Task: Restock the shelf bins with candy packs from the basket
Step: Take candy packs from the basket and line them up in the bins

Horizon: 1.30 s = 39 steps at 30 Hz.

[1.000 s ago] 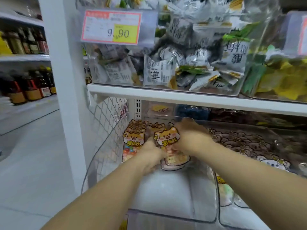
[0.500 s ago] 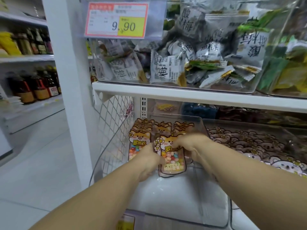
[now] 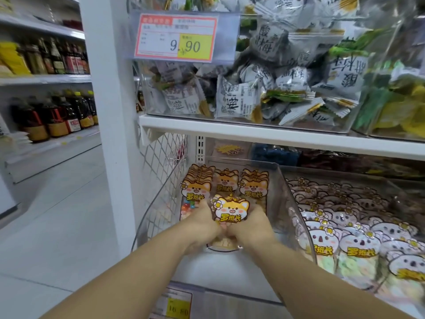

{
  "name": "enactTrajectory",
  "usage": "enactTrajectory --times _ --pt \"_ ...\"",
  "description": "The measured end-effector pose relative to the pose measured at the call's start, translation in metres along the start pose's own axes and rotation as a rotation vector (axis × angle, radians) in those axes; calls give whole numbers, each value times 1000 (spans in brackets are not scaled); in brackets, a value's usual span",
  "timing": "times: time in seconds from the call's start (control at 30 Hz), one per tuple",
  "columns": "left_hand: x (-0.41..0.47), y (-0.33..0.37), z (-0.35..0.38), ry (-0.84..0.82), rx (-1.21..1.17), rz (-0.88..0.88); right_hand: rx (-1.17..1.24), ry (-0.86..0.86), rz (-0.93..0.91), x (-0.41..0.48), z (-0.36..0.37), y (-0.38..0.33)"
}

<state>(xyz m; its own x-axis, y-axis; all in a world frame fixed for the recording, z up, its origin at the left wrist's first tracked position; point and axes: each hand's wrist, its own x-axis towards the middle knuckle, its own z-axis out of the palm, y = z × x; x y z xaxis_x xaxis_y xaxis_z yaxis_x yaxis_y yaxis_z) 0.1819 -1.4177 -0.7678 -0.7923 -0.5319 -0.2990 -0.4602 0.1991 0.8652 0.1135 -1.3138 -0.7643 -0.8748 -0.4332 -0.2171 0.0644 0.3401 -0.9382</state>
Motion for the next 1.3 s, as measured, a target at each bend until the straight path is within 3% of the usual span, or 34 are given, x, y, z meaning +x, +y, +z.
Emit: enactTrajectory --times 0.17,0.33,0.47,0.6,0.67,0.77,0.83,0.9,1.3 --pt "-2 -4 5 159 71 -28 69 -37 -3 -10 -8 4" --pt "5 -14 11 103 81 -26 175 -150 110 -13 -11 6" --pt "5 -10 6 157 -74 62 379 -70 163 -9 -2 4" --pt "8 -8 0 111 -125 119 359 14 123 0 3 4" --pt "5 1 -6 231 -4 240 296 87 89 9 -1 5" --pt "1 17 -24 589 524 501 193 257 45 21 -8 5" --pt "3 24 -36 562 880 591 188 302 31 24 -7 2" --pt "12 23 -39 439 1082 520 206 305 39 27 -2 -1" --pt "22 6 -40 488 1280 449 10 157 95 61 17 -10"
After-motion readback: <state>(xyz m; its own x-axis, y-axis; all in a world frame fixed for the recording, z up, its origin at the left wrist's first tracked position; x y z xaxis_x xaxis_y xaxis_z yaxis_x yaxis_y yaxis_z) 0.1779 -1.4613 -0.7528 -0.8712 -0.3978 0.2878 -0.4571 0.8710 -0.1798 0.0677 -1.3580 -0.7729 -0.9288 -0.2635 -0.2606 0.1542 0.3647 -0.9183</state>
